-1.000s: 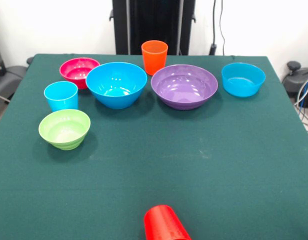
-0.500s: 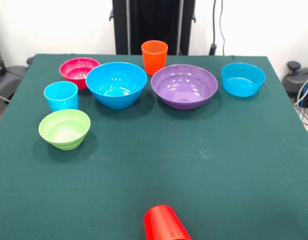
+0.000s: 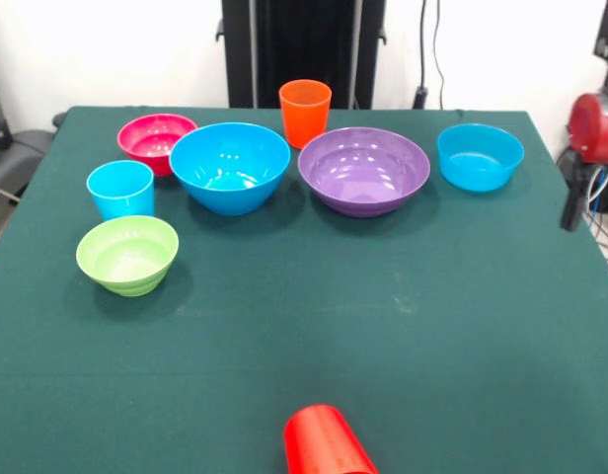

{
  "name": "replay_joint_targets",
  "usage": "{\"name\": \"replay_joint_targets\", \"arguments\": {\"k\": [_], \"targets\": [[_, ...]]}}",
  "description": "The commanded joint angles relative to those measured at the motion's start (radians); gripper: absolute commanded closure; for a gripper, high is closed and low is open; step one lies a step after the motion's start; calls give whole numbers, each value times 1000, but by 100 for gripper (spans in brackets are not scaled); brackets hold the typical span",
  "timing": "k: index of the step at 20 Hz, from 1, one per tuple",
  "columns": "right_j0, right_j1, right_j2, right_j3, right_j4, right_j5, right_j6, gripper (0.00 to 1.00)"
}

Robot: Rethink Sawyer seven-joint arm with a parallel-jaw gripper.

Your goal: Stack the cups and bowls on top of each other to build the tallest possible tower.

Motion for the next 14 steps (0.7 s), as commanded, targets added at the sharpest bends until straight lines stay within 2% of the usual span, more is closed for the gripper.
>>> {"name": "replay_joint_targets", "arguments": {"k": [1, 6, 14], "targets": [[2, 19, 121, 192, -98, -108, 54, 0], [1, 26, 119, 224, -126, -158, 63, 0], [-42, 18, 146, 265, -158, -210, 39, 0]]}}
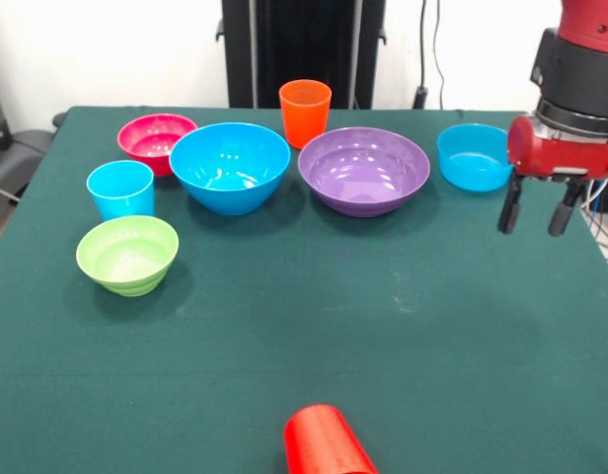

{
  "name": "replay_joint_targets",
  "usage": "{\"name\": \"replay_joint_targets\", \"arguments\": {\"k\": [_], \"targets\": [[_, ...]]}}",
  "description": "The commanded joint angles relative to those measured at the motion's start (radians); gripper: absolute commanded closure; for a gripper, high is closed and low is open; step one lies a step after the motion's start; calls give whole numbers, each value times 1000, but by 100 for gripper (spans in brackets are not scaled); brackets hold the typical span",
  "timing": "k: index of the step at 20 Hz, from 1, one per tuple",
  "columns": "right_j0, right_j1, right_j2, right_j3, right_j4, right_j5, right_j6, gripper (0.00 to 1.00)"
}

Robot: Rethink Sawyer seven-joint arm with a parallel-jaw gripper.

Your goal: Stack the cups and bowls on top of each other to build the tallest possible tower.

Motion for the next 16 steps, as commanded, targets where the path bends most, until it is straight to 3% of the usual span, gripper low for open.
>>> {"name": "replay_joint_targets", "arguments": {"k": [1, 16], "targets": [[-48, 12, 137, 115, -83, -72, 40, 0], [-170, -29, 212, 195, -137, -109, -12, 0]]}}
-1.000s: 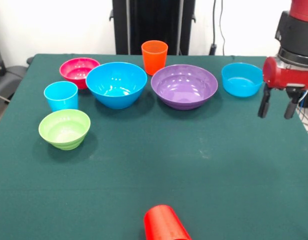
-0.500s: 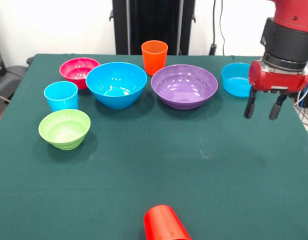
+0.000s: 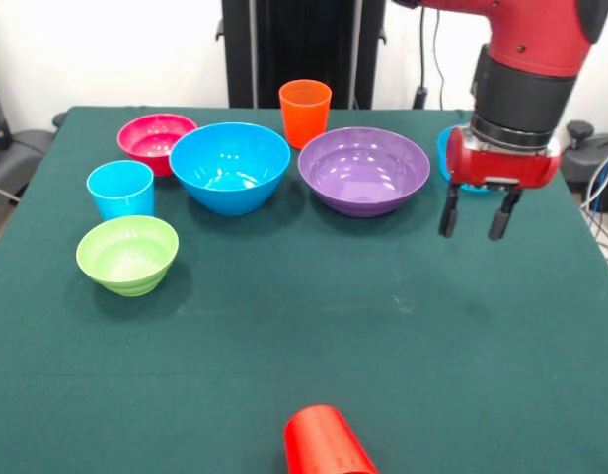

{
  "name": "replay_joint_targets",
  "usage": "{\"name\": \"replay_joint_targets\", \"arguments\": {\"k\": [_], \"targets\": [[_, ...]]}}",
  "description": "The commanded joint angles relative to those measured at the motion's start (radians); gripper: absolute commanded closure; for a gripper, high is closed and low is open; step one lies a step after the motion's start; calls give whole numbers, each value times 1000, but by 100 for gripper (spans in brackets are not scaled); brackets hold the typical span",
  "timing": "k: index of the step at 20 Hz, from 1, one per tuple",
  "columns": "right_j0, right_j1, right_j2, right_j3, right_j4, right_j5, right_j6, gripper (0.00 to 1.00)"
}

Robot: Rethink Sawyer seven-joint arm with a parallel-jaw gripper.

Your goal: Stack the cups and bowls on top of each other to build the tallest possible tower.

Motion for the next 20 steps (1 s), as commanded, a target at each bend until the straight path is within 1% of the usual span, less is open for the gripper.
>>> {"name": "replay_joint_targets", "arguments": {"k": [1, 10, 14, 17, 20], "targets": [[-79, -21, 170, 99, -112, -39, -19, 0], [-135, -67, 215, 129, -196, -19, -54, 0], [-179, -104, 248, 178, -225, -39, -46, 0], [-203, -131, 248, 197, -254, -28, -49, 0], [-219, -169, 245, 205, -276, 10, -61, 0]]}}
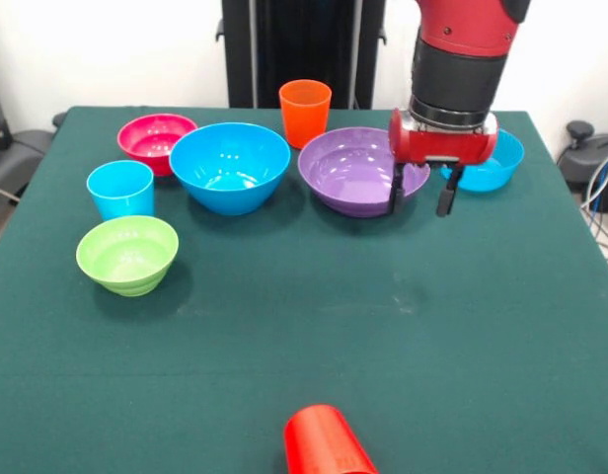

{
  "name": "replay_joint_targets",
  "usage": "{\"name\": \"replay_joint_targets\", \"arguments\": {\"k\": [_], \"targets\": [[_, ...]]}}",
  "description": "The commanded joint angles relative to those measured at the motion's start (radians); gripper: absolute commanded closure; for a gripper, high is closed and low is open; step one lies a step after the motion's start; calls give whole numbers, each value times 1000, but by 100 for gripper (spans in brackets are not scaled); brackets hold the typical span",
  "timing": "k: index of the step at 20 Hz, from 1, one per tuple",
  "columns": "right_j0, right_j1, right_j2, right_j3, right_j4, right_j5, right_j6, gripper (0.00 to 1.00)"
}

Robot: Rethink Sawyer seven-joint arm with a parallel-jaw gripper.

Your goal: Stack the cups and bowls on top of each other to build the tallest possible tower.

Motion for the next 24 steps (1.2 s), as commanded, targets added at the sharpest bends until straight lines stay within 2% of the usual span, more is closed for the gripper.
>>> {"name": "replay_joint_targets", "arguments": {"k": [1, 8, 14, 24], "targets": [[-50, -74, 121, 85, -111, 21, -58, 0], [-80, -125, 120, 101, -159, 55, -70, 0], [-139, -162, 141, 126, -195, 62, -93, 0], [-182, -161, 144, 140, -301, 36, -102, 0]]}}
